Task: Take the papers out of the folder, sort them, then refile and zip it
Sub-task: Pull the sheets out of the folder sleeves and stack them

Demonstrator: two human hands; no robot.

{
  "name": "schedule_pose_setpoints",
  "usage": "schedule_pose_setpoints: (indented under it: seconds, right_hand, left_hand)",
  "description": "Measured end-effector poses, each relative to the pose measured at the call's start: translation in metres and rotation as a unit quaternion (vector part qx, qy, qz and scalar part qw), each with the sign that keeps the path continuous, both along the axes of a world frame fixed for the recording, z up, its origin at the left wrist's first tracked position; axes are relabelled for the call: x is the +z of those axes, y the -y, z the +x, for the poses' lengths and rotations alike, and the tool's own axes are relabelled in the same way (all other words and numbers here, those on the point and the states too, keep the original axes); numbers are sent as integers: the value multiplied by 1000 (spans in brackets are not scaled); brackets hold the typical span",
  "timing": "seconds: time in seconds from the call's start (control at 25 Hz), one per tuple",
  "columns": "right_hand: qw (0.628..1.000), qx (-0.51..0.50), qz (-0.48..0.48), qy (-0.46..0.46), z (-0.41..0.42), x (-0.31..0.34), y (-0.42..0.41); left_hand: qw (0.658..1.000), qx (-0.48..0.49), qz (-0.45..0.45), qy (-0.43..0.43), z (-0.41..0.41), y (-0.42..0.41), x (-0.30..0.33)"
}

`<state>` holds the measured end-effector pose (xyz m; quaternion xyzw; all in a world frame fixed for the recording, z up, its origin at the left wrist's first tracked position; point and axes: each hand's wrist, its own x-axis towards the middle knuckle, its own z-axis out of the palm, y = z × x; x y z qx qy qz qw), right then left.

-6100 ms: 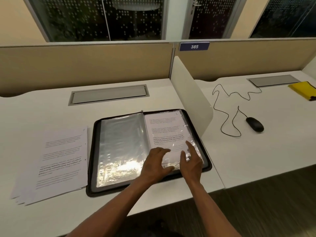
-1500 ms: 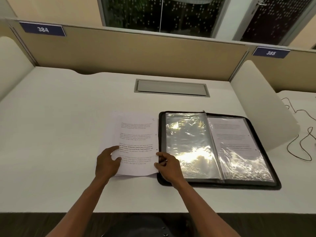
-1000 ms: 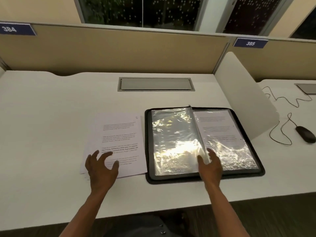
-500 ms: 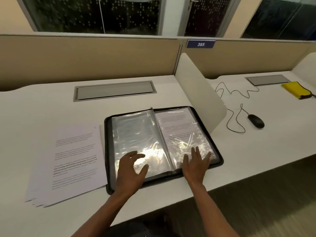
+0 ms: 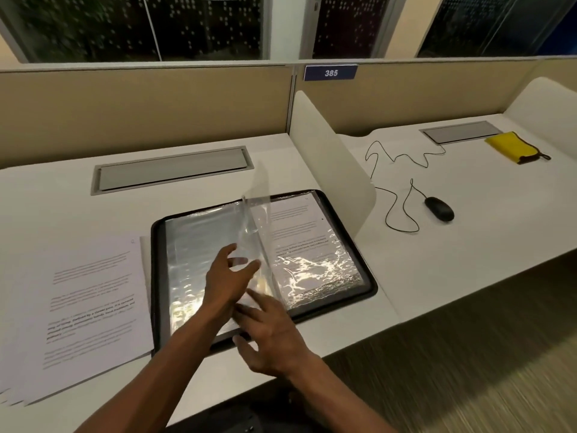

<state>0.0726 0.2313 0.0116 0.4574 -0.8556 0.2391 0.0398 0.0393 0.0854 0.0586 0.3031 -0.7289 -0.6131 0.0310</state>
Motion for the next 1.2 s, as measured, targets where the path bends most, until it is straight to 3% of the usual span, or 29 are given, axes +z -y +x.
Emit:
schedule_pose_setpoints:
  seconds: [0.08,0.16,0.24,0.32,0.4,0.48,0.56,0.64,0.72,0.8,0.88,1.08,1.2]
  right_hand:
    - [989,-16,-135,64,-7,6,-14]
    - [955,-159,-227,101,-27,9,-34]
    - [910,-346,-184,137,-57,-2,-64]
    - [864,-460,-32,201,-85,-22,-98]
    - [854,-471,64,213,-97,-38,-120]
    - [867,-458,88,176,-96,-48,-127]
    - [885,-446,37,129,-96,-50,-125]
    - [880,-443,-97,140,-97,-44,-121]
    - [829,-474,-228,189,-102,-33,-119]
    - [766,-514,-300,241,-110,-22,-119]
    - [746,-514,-335,261,-115,-16,-122]
    - [779,-466,-347,235,-118,-6,-131]
    - [802,-440,-355,195,-116,2,-136]
  left_hand:
    - [1000,23,17,6,5,4,-11]
    - [997,51,55,5,15,15,-20]
    - [992,87,92,4,29,30,-29]
    - [989,123,79,12,46,42,-38]
    - [987,155,4,36,62,50,-44]
    - [981,172,-78,46,74,53,-50]
    - [966,162,-189,65,79,51,-55]
    - [954,134,-265,35,74,39,-55]
    - [958,93,-266,-43,61,15,-52]
    - [959,31,-257,-111,44,-17,-49]
    - [957,-39,-250,-140,26,-51,-45]
    - [920,-211,-311,-115,-23,-117,-40]
    - [887,-254,-372,-100,-40,-135,-48]
